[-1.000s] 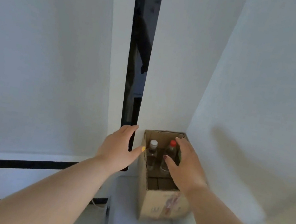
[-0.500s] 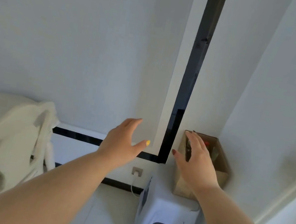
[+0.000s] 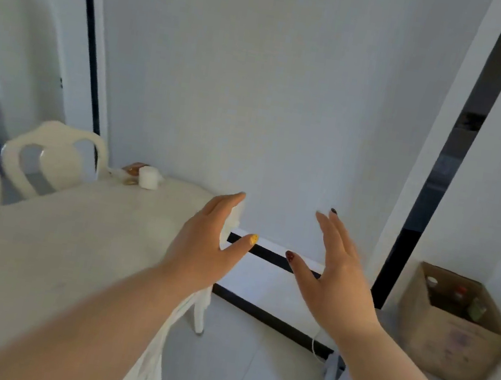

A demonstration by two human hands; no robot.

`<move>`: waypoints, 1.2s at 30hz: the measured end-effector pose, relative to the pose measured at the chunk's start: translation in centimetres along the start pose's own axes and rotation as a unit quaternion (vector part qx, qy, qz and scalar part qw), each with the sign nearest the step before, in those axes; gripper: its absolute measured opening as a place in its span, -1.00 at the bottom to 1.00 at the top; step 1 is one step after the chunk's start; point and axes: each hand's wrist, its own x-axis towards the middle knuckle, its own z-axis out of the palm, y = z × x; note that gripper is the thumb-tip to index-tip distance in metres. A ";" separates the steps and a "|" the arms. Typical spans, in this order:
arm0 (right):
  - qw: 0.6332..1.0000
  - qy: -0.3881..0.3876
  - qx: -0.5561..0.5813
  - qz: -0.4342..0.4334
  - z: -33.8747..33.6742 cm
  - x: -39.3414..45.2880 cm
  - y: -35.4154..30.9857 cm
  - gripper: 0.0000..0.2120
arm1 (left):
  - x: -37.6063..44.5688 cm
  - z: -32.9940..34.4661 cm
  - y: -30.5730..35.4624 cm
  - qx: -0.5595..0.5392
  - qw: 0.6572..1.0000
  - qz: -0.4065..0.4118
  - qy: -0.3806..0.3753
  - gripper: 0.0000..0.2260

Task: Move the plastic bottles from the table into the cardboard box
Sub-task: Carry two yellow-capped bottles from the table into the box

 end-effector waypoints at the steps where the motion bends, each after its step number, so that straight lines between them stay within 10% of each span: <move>1: 1.000 0.003 0.013 -0.007 1.3 -0.4 -2.4 -0.29 | -1.1 -2.6 -1.2 0.010 1.000 -0.004 0.009 -0.36; 11: 0.990 -0.012 0.139 -0.017 15.4 -4.8 -25.1 -0.28 | -10.7 -26.2 -13.4 0.060 0.995 -0.046 0.061 -0.42; 36: 0.975 -0.161 0.152 0.004 54.2 3.4 -49.6 -0.30 | -11.8 -54.1 -51.6 0.122 0.951 -0.227 0.174 -0.48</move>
